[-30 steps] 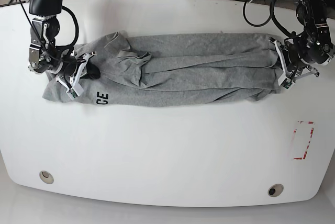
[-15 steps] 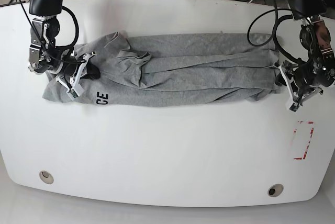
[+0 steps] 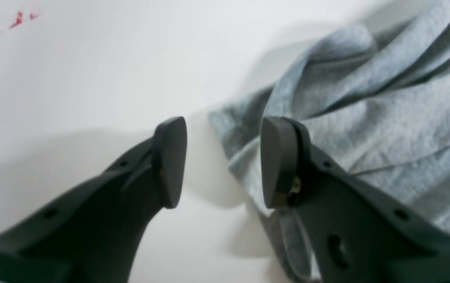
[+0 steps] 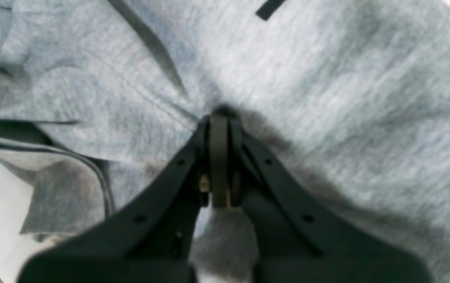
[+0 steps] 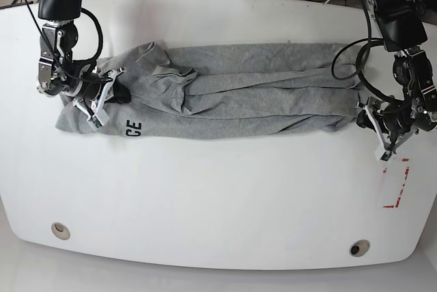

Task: Layout the t-shirt on the table in an organized manner, then fold the t-shirt properly
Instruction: 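Push the grasped strip end inward with the left gripper, then release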

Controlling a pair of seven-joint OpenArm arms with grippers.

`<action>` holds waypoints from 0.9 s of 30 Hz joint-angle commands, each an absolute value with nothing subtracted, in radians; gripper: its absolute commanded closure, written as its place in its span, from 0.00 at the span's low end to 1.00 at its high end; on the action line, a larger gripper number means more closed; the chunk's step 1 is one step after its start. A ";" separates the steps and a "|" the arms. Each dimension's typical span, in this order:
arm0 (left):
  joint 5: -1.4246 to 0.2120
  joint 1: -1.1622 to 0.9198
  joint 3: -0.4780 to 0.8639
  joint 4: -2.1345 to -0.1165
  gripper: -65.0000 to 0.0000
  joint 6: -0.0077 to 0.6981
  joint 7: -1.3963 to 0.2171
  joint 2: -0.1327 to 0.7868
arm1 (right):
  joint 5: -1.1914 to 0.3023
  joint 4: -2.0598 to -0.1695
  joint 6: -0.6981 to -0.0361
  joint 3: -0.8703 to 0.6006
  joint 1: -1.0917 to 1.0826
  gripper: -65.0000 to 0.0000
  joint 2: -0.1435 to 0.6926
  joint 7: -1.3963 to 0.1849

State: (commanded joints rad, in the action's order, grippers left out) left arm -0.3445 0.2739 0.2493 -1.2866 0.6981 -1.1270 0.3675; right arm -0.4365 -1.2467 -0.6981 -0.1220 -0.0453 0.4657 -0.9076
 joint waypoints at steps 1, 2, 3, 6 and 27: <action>-0.346 0.274 0.228 -1.268 0.56 0.698 -1.116 0.367 | -0.437 -1.247 -0.698 -0.122 -0.045 0.99 0.466 -0.908; -0.346 0.274 0.211 -1.254 0.56 0.698 -1.106 0.367 | -0.437 -1.247 -0.698 -0.122 -0.045 0.99 0.466 -0.908; -0.346 0.274 0.200 -1.245 0.56 0.698 -1.096 0.367 | -0.437 -1.247 -0.698 -0.122 -0.045 0.99 0.466 -0.908; -0.348 0.268 0.193 -1.236 0.56 0.698 -1.089 0.367 | -0.437 -1.247 -0.698 -0.122 -0.045 0.99 0.466 -0.908; -0.348 0.232 0.194 -1.245 1.00 0.698 -1.090 0.372 | -0.437 -1.247 -0.698 -0.122 -0.045 0.99 0.466 -0.908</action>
